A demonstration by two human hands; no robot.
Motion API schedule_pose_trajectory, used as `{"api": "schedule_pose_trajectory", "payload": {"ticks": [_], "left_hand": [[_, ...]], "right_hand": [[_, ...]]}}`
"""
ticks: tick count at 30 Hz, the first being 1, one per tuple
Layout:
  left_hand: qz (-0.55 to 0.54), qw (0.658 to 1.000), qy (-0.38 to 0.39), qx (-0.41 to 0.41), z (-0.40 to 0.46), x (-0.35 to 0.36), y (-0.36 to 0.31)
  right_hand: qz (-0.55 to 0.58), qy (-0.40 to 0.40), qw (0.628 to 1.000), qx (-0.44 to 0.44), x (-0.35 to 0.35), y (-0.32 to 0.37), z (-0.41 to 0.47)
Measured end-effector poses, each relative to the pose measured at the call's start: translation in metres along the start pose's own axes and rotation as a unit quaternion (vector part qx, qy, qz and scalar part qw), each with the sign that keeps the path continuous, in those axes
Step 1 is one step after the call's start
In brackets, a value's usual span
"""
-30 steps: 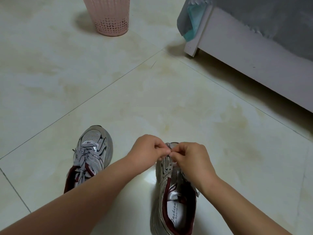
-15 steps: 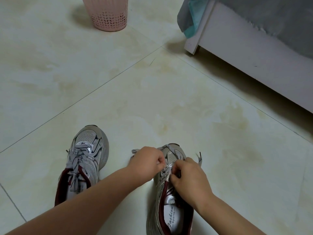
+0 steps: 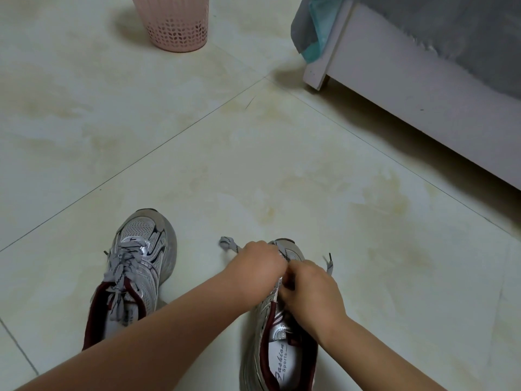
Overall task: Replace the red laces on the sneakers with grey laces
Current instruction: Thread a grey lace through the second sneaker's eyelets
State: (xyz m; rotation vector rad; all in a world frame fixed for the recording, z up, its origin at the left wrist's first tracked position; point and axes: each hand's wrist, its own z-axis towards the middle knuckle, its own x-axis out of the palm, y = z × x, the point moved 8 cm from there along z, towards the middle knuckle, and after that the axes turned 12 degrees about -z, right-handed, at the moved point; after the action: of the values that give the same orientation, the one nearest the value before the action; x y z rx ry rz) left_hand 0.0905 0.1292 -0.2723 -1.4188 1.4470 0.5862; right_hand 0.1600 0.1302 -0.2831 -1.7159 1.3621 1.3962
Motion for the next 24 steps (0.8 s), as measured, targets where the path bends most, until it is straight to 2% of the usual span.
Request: {"api": "schedule_pose_trajectory", "payload": {"ticks": [3, 5, 7, 9, 11, 12, 13, 15, 17, 19, 22, 24], "left_hand": [[0.044, 0.999, 0.007, 0.030, 0.005, 0.005, -0.009], [0.015, 1.000, 0.022, 0.008, 0.009, 0.006, -0.006], [-0.133, 0.988, 0.010, -0.075, 0.009, 0.006, 0.014], [-0.320, 0.935, -0.048, -0.145, 0.001, 0.005, 0.034], [-0.421, 0.888, -0.095, -0.161, -0.006, 0.006, 0.041], [-0.416, 0.891, -0.098, -0.156, -0.008, 0.008, 0.040], [-0.381, 0.908, -0.097, -0.144, -0.008, 0.010, 0.036], [-0.262, 0.954, -0.103, -0.100, -0.009, 0.013, 0.026], [-0.187, 0.972, -0.128, -0.064, -0.014, 0.017, 0.021], [-0.191, 0.969, -0.151, -0.049, -0.022, 0.022, 0.021], [-0.245, 0.945, -0.215, -0.020, -0.038, 0.022, 0.017], [-0.273, 0.937, -0.214, -0.032, -0.045, 0.025, 0.020]], "right_hand": [[-0.029, 0.003, 1.000, -0.007, 0.000, 0.002, 0.004], [-0.038, 0.010, 0.999, -0.009, -0.001, 0.002, 0.005], [-0.038, 0.021, 0.999, -0.007, -0.001, 0.001, 0.007], [-0.042, 0.030, 0.999, -0.005, 0.000, 0.001, 0.007], [-0.051, 0.031, 0.998, -0.013, 0.000, 0.003, 0.008], [-0.057, 0.029, 0.998, -0.019, 0.000, 0.003, 0.008], [-0.062, 0.028, 0.997, -0.027, -0.001, 0.004, 0.008], [-0.076, 0.024, 0.996, -0.043, -0.001, 0.007, 0.008], [-0.090, 0.020, 0.994, -0.054, -0.002, 0.009, 0.008], [-0.099, 0.020, 0.993, -0.063, -0.003, 0.011, 0.007], [-0.122, 0.019, 0.989, -0.079, -0.005, 0.014, 0.006], [-0.143, 0.022, 0.985, -0.090, -0.005, 0.017, 0.005]]}}
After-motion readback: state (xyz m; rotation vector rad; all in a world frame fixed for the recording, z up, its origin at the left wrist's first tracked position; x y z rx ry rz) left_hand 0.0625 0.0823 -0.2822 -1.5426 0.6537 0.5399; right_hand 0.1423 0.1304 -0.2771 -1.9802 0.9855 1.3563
